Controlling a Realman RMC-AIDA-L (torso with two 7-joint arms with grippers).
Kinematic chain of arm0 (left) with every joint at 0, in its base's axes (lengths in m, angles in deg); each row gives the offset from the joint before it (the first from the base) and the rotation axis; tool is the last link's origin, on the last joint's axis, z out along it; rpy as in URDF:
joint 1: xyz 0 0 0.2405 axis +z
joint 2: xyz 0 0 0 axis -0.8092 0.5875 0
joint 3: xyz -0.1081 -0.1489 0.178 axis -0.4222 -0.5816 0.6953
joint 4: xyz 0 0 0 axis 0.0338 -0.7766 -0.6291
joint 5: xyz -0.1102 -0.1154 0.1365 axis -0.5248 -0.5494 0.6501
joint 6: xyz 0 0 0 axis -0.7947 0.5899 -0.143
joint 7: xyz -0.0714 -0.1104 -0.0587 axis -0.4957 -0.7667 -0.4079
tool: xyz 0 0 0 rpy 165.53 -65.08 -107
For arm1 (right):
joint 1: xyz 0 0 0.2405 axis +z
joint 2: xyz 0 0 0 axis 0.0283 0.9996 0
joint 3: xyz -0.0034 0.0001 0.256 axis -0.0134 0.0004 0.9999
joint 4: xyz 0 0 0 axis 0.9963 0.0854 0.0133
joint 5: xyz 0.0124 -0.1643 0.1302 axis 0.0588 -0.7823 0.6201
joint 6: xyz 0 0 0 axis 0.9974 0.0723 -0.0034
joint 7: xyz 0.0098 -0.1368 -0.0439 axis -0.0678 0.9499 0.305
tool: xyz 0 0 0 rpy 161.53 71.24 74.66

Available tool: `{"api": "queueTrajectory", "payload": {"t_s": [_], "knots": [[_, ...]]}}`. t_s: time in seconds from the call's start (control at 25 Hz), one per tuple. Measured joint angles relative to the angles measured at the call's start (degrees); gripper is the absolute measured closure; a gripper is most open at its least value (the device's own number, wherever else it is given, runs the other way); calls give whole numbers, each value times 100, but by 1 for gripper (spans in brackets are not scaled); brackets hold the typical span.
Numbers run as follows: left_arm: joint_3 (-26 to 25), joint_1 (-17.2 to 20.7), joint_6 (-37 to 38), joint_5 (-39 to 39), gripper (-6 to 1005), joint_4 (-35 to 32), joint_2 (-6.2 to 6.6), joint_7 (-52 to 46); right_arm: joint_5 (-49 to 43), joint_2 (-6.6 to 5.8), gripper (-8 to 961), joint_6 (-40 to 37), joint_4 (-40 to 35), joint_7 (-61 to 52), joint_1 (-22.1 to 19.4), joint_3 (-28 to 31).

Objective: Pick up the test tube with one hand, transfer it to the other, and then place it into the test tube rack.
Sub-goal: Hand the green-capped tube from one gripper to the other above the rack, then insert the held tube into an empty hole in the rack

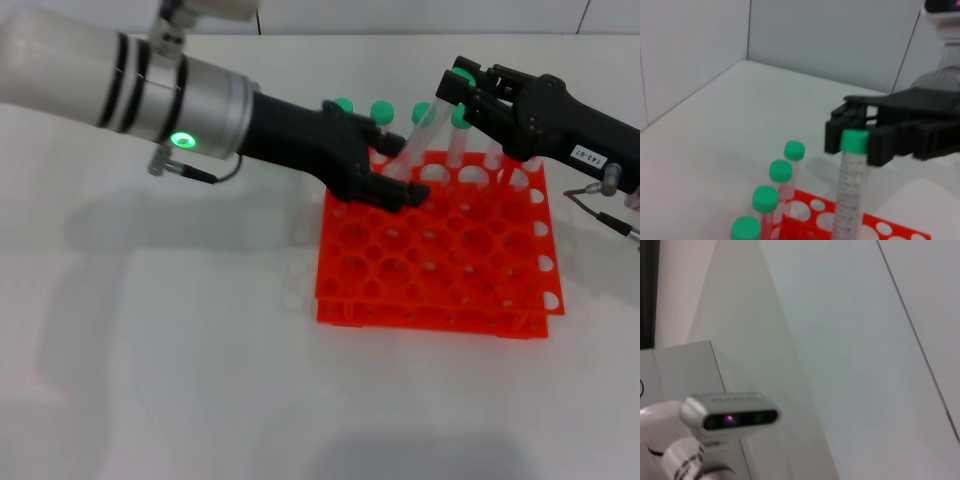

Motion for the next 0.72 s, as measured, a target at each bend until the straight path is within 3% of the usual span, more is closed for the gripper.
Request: {"api": "queueTrajectory", "payload": {"t_s": [0.2, 0.28, 0.52, 0.72], "knots": [[-20, 591, 269, 54, 294, -1303, 44, -776, 1, -33, 668, -9, -20, 0, -19, -34], [-21, 869, 382, 115, 105, -1808, 60, -1035, 0, -50, 666, -9, -43, -1, -22, -44], [-32, 1868, 634, 250, 110, -3287, 70, -1437, -71, -68, 659, -1, -431, -56, -108, -251], [-49, 2906, 629, 59, 115, -3934, 1, -1141, -75, -99, 654, 67, -813, -136, -83, -514]]}}
